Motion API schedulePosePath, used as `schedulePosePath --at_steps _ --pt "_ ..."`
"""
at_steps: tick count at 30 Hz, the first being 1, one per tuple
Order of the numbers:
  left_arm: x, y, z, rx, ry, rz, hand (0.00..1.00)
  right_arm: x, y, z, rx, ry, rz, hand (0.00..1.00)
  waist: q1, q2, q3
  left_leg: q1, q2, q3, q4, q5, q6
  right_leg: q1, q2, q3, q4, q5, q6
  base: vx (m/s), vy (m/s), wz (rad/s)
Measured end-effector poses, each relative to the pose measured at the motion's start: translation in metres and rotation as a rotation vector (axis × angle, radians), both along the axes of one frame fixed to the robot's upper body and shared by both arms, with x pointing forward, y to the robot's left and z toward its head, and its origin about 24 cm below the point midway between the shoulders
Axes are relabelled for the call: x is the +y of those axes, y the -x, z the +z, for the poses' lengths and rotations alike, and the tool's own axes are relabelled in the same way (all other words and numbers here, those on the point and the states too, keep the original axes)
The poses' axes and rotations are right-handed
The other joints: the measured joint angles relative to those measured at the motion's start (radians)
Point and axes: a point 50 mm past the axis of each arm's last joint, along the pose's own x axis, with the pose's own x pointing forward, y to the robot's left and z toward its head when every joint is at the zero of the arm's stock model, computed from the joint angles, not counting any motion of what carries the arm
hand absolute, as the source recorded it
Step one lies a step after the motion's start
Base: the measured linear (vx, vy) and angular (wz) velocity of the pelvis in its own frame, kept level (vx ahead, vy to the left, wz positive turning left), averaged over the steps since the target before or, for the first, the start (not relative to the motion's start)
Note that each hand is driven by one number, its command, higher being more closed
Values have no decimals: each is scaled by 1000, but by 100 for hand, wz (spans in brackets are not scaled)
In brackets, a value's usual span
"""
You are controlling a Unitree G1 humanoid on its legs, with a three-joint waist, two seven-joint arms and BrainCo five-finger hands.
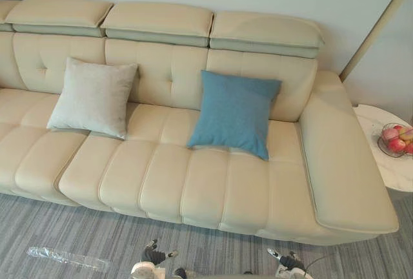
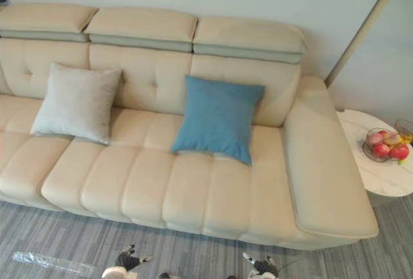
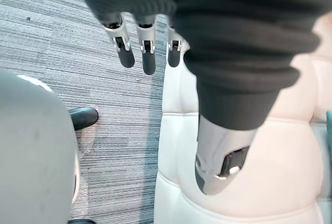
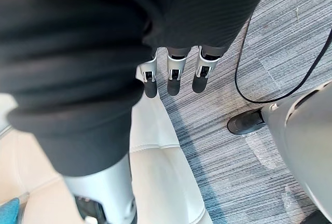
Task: Pick up cushions and gather them together orderly.
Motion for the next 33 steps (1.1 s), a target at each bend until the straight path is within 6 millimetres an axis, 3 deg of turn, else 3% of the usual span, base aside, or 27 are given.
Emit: schedulePosePath --at_steps 25,33 --pt "1 3 -1 27 2 -18 0 -11 7 0 45 36 48 0 -22 10 14 42 -3 -25 -57 23 -6 33 6 -9 -31 9 15 -14 -10 1" --pt "3 3 -1 27 13 20 0 -11 8 -1 91 51 120 0 -19 31 44 72 10 34 -48 14 -14 28 14 48 -11 9 14 -23 -18 -19"
